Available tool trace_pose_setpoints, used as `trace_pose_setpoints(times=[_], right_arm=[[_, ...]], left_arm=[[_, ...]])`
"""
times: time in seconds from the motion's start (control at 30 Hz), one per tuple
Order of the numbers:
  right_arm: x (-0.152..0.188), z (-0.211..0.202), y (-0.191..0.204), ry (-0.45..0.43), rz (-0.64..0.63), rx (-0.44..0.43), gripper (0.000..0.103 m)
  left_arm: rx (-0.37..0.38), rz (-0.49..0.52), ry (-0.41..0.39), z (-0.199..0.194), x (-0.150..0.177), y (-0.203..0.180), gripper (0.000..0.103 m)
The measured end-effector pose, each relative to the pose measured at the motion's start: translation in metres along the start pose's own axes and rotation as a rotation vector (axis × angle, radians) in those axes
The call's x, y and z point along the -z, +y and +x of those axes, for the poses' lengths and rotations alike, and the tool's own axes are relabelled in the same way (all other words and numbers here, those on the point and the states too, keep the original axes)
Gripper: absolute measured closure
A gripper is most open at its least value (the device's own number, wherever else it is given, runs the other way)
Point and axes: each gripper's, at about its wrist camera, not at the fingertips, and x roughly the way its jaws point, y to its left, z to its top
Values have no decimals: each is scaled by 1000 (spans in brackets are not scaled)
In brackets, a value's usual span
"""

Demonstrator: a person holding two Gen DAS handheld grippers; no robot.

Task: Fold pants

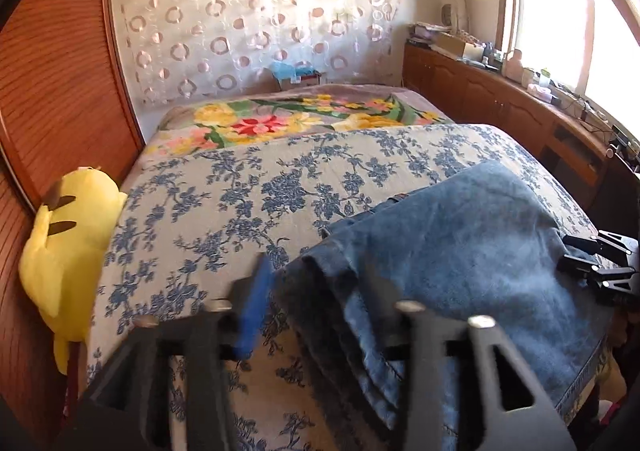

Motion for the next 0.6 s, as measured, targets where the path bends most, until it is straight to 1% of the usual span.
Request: trace_pose_setpoints(times=[0.07, 0.13, 0.23, 0.47, 0.6], right_arm=[[0, 0, -1, 0, 0, 0, 54], [0, 0, -1, 0, 0, 0, 54], [0, 0, -1, 0, 0, -1, 54], [-1, 0, -1, 1, -1, -1, 54], [-1, -1, -1, 1, -1, -1, 54]], left_arm=[[21, -8, -13, -9, 4, -1, 45], [26, -9, -24, -16, 6, -5, 42], [52, 2, -40, -29, 12, -19, 42], [109, 26, -18, -38, 35, -55, 42], [135, 45, 11, -34, 47, -72, 42]])
